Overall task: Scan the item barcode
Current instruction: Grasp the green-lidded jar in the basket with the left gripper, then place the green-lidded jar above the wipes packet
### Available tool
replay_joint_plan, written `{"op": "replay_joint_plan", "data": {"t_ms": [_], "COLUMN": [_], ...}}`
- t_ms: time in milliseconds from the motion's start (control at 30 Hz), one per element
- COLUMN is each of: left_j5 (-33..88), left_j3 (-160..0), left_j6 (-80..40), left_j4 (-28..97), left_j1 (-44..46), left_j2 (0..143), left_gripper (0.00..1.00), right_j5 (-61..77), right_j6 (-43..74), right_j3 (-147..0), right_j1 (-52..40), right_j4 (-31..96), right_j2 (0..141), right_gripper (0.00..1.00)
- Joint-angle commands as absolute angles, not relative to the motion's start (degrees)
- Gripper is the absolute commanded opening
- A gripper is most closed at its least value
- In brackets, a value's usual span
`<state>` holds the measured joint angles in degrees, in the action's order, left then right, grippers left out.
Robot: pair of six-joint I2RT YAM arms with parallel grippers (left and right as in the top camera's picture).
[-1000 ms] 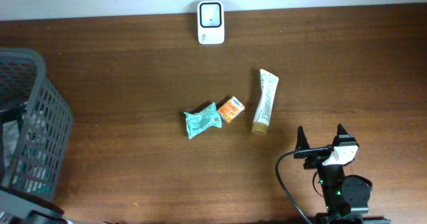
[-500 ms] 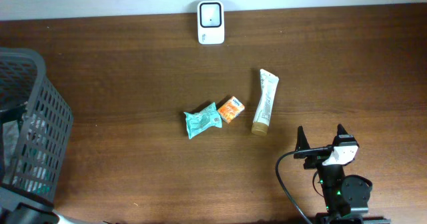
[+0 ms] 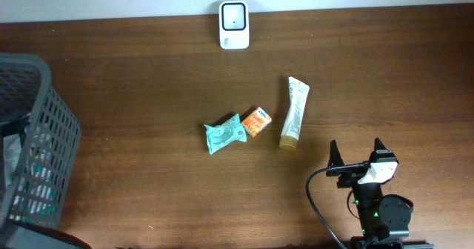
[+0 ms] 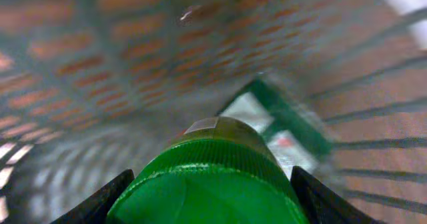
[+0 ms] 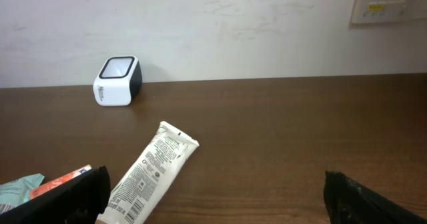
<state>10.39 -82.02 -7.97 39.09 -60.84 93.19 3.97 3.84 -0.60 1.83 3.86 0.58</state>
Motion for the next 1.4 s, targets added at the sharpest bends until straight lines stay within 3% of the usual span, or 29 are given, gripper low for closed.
{"op": "replay_joint_plan", "data": {"t_ms": [0,167,333,567,733,933,1200,1333,1367], "left_j5": [23.7,27.9,27.8,11.5,5.9,4.2,-0.9,-2.6,-2.3], "left_j3": [-83.9,-83.9,-83.9,-83.7,-83.7,-83.7,-83.7,-83.7,-83.7], "left_j6": [-10.2,-14.8,-14.8,-13.9,-13.6,-13.6,-13.6,-13.6,-13.6], "left_j4": [35.3,32.5,33.7,42.4,45.3,42.3,39.0,38.8,39.1], "left_j1": [-60.5,-53.5,-33.4,-5.1,6.3,13.6,18.5,18.7,18.7], "left_j2": [83.5,72.2,67.5,75.8,89.6,103.5,111.9,114.9,115.0], "left_gripper": [0.45,0.47,0.48,0.5,0.49,0.49,0.5,0.59,0.8], "right_j5": [3.9,3.9,3.9,3.9,3.9,3.9,3.9,3.9,3.9], "right_j6": [3.4,3.4,3.4,3.4,3.4,3.4,3.4,3.4,3.4], "right_j3": [-0.3,-0.3,-0.3,-0.3,-0.3,-0.3,-0.3,-0.3,-0.3], "right_j1": [1.6,1.6,1.6,1.6,1.6,1.6,1.6,1.6,1.6], "right_j4": [4.1,4.1,4.1,4.1,4.1,4.1,4.1,4.1,4.1], "right_j2": [0.2,0.2,0.2,0.2,0.2,0.2,0.2,0.2,0.2], "right_gripper": [0.98,0.98,0.98,0.98,0.98,0.99,0.99,0.98,0.99]}}
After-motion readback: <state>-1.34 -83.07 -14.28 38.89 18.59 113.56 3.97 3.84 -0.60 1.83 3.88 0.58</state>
